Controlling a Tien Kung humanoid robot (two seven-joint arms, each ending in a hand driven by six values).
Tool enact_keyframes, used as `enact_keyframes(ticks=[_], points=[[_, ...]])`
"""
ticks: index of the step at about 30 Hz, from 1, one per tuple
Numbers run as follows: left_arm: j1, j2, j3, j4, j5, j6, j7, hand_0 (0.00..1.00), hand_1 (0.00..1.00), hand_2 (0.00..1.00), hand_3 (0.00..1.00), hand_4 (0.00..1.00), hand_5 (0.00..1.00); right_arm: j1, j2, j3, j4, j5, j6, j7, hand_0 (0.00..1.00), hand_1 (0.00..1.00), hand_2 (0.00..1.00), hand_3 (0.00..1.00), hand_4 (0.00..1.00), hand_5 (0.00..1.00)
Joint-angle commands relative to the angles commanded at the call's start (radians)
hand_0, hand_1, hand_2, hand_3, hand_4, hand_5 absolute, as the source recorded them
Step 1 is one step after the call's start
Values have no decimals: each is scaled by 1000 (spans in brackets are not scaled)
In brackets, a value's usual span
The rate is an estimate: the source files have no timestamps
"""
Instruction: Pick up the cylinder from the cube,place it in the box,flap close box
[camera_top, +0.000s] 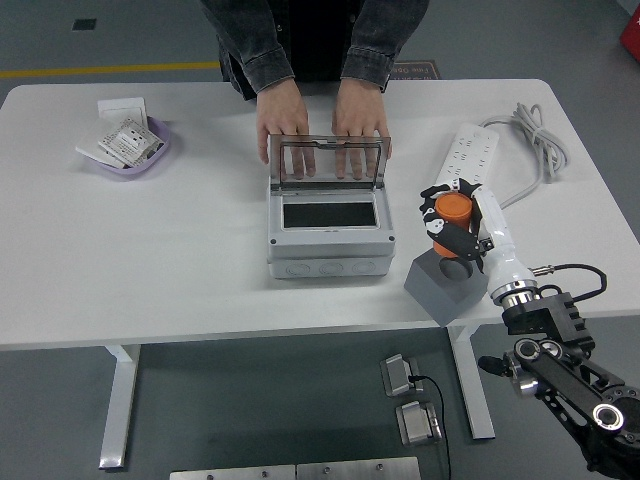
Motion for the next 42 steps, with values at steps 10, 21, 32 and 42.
enact_keyframes(ticks=[10, 21, 32, 42], points=[[0, 5, -84, 0, 80, 2, 20, 611, 646, 589, 581, 636, 148, 202, 16, -163, -71, -249, -25, -190, 116, 157, 303, 199, 2, 2], [1, 11, -115, 0, 105, 5, 29, 610, 646, 588, 580, 636, 148, 439, 83, -346, -255, -377, 0, -261, 2, 89, 244, 187, 2, 2], [0, 14, -126, 0, 116, 6, 32, 611, 646, 587, 579, 635, 150, 587, 109, -538, -350, -355, 28, -262, 2, 45, 225, 177, 2, 2], [-3, 16, -106, 0, 100, 6, 30, 611, 649, 587, 579, 635, 154, 674, 161, -678, -470, -283, 39, -243, 2, 46, 225, 177, 2, 2]])
